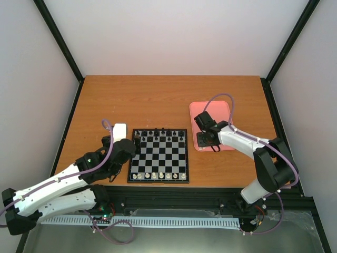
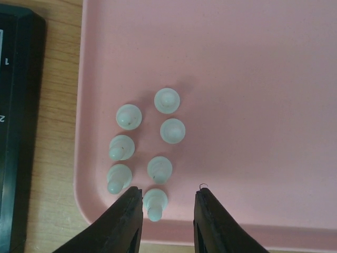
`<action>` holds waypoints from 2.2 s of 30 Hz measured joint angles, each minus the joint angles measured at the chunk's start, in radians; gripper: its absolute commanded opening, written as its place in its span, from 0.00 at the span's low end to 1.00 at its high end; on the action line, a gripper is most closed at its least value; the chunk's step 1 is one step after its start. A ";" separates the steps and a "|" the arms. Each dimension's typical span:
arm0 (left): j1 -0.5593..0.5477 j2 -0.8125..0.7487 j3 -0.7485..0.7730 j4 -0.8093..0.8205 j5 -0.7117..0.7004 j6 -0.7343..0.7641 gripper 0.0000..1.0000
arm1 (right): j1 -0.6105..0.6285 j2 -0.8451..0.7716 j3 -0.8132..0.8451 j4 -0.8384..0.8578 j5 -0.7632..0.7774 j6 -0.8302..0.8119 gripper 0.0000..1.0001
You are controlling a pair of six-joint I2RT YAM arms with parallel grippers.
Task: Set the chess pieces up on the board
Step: Pick up the chess piece from the storage box, then place the chess piece on the chessboard.
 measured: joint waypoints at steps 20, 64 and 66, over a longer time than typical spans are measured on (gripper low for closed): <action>0.000 0.020 -0.008 0.000 -0.024 -0.015 1.00 | -0.005 0.012 -0.053 0.028 -0.029 -0.001 0.32; 0.000 -0.023 -0.010 -0.040 -0.070 -0.055 1.00 | 0.132 -0.135 0.132 -0.128 -0.121 -0.056 0.10; 0.000 -0.058 -0.009 -0.051 -0.078 -0.064 1.00 | 0.193 -0.109 0.172 -0.123 -0.136 -0.056 0.10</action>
